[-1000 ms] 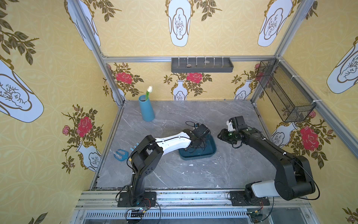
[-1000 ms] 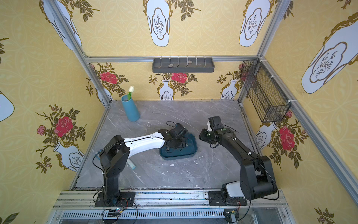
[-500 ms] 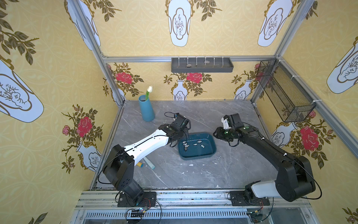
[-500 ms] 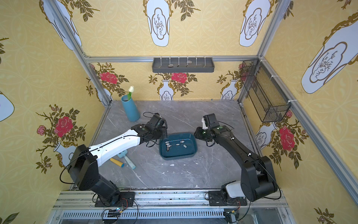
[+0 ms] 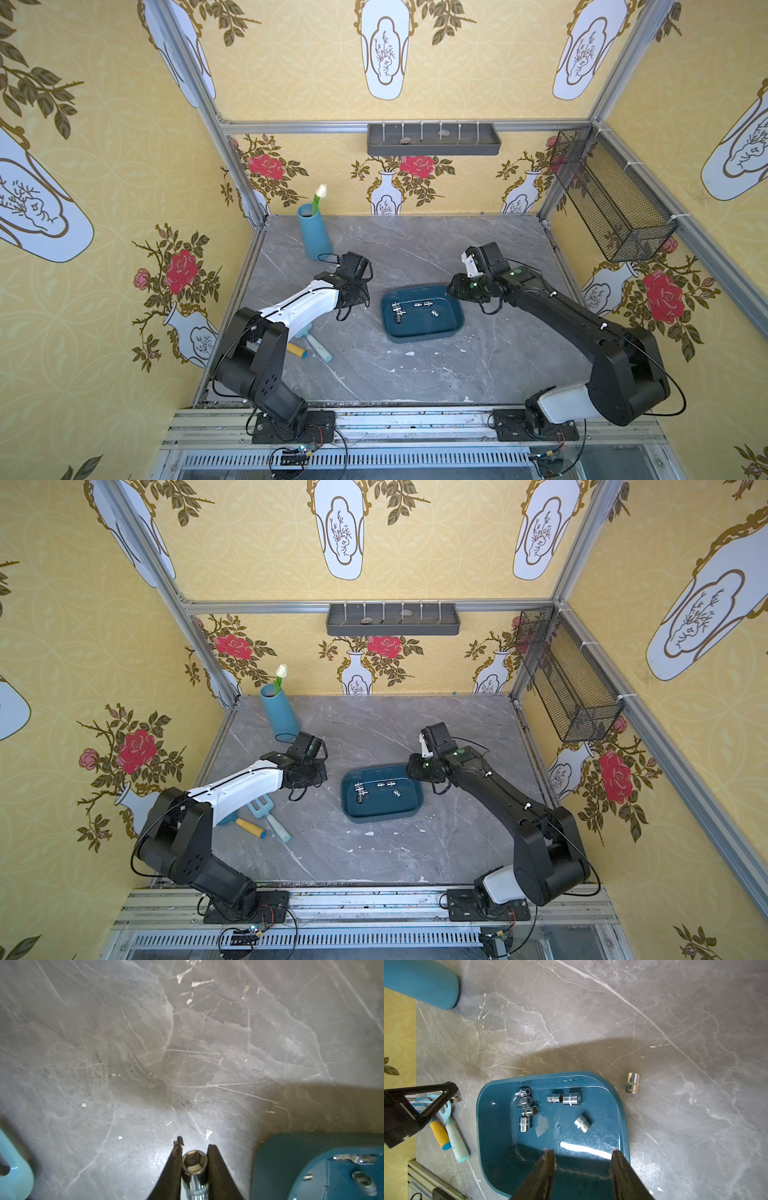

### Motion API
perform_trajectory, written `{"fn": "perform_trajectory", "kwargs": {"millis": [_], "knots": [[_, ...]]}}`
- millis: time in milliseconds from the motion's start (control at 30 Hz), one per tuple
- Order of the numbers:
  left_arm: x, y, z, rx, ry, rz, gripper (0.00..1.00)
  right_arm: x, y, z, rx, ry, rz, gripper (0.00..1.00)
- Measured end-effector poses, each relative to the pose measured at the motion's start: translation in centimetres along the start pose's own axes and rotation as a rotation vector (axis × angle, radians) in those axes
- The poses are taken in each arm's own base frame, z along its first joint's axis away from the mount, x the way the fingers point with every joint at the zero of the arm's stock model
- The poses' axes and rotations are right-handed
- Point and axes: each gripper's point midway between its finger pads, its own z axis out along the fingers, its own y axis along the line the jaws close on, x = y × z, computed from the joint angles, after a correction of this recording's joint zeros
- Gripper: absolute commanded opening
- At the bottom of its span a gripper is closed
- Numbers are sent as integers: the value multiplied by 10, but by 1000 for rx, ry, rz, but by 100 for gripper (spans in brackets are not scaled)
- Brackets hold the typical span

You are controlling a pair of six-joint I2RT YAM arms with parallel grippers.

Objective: Take out the socket from the storage box
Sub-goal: Place the socket head at the center of the board.

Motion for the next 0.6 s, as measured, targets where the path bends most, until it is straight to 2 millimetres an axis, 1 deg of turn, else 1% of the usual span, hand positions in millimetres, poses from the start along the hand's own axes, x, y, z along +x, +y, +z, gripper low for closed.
{"fn": "perform_trajectory", "kwargs": {"millis": [200, 333, 600], "knots": [[6, -4, 18, 13, 40, 34, 17, 6, 2, 0, 5, 20, -6, 49], [14, -1, 31, 1, 78, 43, 17, 7, 4, 1, 3, 22, -13, 49], [19, -2, 42, -1, 109, 48, 20, 8, 7, 4, 3, 33, -13, 49]]}}
